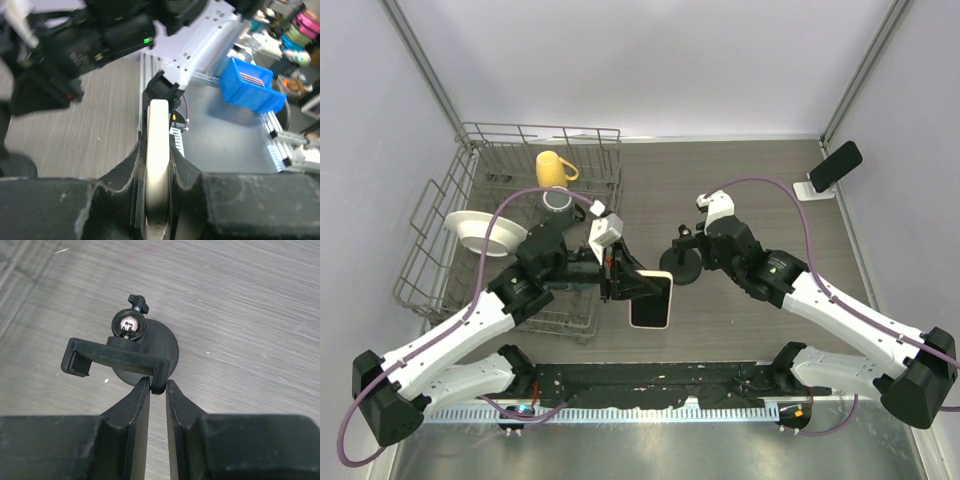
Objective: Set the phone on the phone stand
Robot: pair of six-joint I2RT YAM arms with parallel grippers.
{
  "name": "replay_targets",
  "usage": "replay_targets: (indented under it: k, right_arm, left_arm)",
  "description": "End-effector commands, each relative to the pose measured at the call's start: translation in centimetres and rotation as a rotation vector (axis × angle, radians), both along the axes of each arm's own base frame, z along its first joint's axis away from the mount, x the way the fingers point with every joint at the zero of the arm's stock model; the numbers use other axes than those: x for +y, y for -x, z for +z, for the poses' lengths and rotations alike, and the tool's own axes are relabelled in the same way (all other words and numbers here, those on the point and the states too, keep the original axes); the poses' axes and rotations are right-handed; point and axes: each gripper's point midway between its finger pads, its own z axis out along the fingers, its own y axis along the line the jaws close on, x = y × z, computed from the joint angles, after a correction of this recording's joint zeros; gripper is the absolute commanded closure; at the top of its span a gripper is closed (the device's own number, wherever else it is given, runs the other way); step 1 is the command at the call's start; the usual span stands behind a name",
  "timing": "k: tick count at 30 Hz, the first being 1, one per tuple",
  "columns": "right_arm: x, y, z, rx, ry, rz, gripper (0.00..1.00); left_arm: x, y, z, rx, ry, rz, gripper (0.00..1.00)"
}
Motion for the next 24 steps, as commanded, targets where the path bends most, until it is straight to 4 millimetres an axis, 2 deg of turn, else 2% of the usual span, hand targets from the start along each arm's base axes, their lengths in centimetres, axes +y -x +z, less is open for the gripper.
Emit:
replay_targets:
  k: [1,4,9,10,12,13,19,24]
  right_arm:
    - [3.9,1.0,1.8,-0.026,-0.114,0.258,0.99]
    - [4.7,1.6,1.8,-0.022,-0.147,0.334,0.99]
    - [5.7,2.3,1.7,0.011,-0.172,0.433,0.99]
    - [5.8,2.4,1.5,0.021,-0.173,0.443,0.99]
    - [6.0,2.5,1.5,0.029,-0.182,0.463,0.99]
    - [6.1,2.5,1.4,0.036,-0.187,0.476,0.99]
    - [5.9,2.0,0.8,0.072,-0.211,0.492,0.99]
    - [5.5,2.0,0.8,0.08,-0.219,0.487,0.99]
  left_arm:
    - [-0.5,2.4,7.6,-0.473,0.293,-0.203,1.0]
    - [-2.3,0.6,6.8,-0.51,0.255,-0.216,1.0]
    - [-4.8,-0.5,6.5,-0.569,0.269,-0.338,1.0]
    - [-5.7,-1.3,5.4,-0.552,0.252,-0.35,1.0]
    - [-6.3,-1.8,5.1,-0.573,0.257,-0.38,1.0]
    - [-6.7,-2.3,4.2,-0.555,0.247,-0.408,1.0]
    - [-7.0,-3.3,4.7,-0.577,0.294,-0.465,1.0]
    - [-7.1,-5.1,2.6,-0.523,0.277,-0.455,1.0]
